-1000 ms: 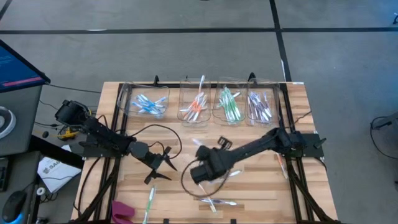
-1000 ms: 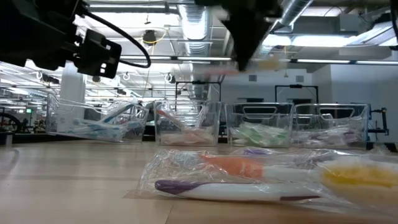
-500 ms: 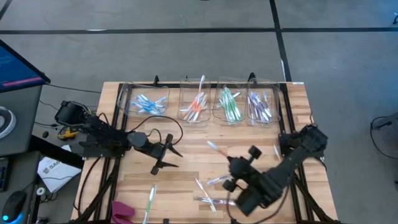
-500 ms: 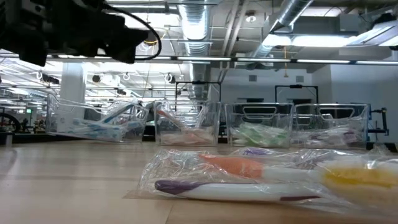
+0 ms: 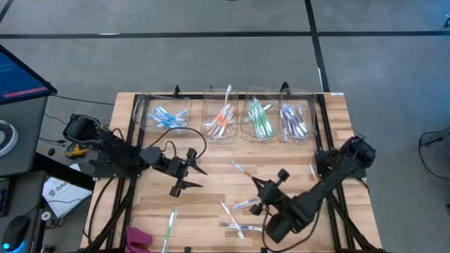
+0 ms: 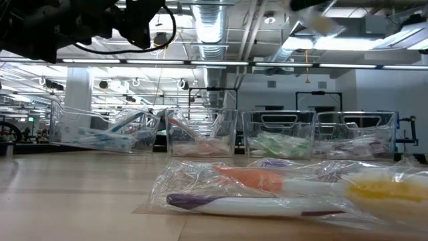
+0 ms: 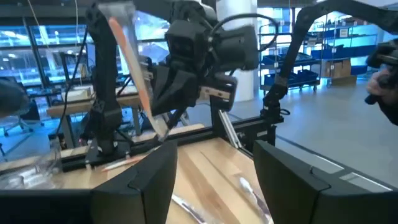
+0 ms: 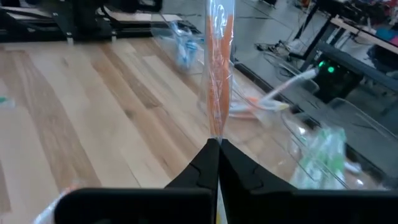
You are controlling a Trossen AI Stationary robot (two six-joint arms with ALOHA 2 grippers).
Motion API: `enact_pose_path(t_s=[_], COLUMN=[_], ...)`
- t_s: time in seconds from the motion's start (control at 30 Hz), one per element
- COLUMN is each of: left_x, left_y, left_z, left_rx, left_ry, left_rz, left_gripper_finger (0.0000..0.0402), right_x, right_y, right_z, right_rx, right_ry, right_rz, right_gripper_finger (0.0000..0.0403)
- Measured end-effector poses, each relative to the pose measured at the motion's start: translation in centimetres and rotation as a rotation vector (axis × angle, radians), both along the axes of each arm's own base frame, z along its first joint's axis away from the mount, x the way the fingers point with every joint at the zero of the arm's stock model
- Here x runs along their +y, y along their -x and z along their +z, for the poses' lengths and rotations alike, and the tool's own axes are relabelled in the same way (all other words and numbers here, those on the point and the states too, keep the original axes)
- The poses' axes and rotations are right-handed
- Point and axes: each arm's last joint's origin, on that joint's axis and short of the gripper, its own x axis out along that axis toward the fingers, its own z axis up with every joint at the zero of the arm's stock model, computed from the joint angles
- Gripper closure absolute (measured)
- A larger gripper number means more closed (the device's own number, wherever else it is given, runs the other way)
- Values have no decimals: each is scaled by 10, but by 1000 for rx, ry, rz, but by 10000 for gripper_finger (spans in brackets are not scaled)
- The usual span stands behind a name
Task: Pick & Place Toothbrushes
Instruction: Put the orange toothbrush into the middle left transparent bin
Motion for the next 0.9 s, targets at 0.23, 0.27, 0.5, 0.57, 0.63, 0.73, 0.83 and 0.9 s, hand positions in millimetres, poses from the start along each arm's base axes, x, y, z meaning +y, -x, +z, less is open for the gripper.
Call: enact_pose_path(t_s=[0.23,0.27,0.5,0.57,0.63,0.73,0.83,0.9], left_x=[-5,-6,-12,-12,-11,-7,-3,-2], left_y=[-22,-26,-47,-48,-48,-48,-49,-52], left_z=[-7,-9,-9,-7,-5,-1,3,7], left_rx=[51,59,56,50,33,12,-16,-36], left_ry=[10,9,9,10,14,21,32,38], left_rz=[11,14,17,17,22,44,71,77], left_gripper_finger=[198,198,198,198,198,198,198,198], right_x=[-4,-4,-9,-12,-13,-13,-14,-17], right_y=[-36,-40,-62,-66,-67,-68,-71,-73], right_z=[3,4,11,12,12,12,12,12], right_rx=[20,27,48,47,51,65,73,81], right_ry=[46,47,7,-2,4,4,-17,-35], right_rz=[76,95,192,199,203,229,247,256], right_gripper_finger=[403,403,403,403,403,403,403,403])
